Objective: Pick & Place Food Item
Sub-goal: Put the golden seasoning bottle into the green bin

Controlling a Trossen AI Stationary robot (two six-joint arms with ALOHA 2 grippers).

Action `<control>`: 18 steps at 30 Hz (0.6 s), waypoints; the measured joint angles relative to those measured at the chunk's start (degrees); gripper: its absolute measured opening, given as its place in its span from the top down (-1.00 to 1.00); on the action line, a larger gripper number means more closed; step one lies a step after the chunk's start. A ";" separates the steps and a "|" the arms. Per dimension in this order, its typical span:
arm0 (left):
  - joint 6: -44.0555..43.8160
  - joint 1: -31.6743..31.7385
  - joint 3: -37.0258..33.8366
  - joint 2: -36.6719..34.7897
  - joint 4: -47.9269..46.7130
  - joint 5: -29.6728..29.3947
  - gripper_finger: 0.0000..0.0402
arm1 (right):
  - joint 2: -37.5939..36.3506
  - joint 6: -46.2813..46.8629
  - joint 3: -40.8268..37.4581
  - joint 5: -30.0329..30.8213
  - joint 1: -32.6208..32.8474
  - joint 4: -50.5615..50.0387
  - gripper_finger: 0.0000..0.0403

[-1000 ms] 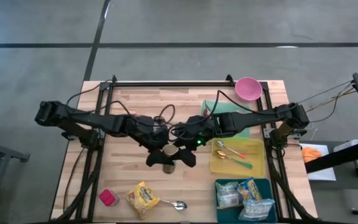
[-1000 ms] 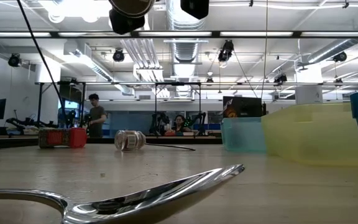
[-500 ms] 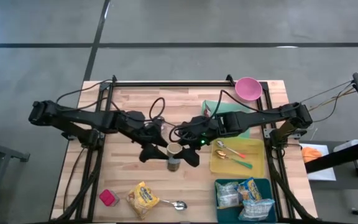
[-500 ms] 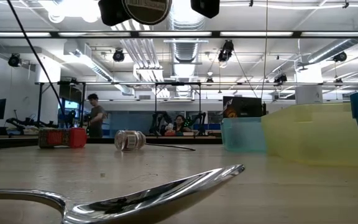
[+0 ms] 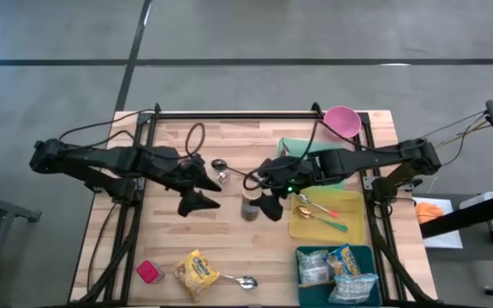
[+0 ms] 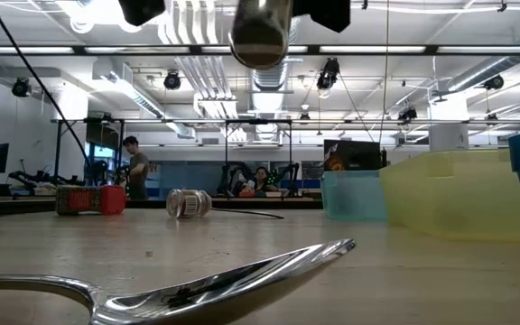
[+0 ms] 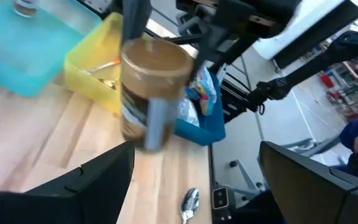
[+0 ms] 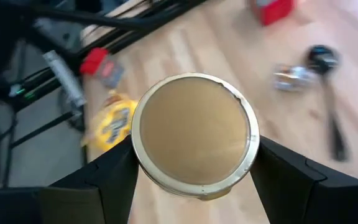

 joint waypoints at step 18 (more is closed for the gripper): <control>-2.63 0.07 -6.53 -8.54 -2.51 -15.74 -0.74 | -23.89 12.31 -25.51 19.72 -2.76 -2.20 -0.28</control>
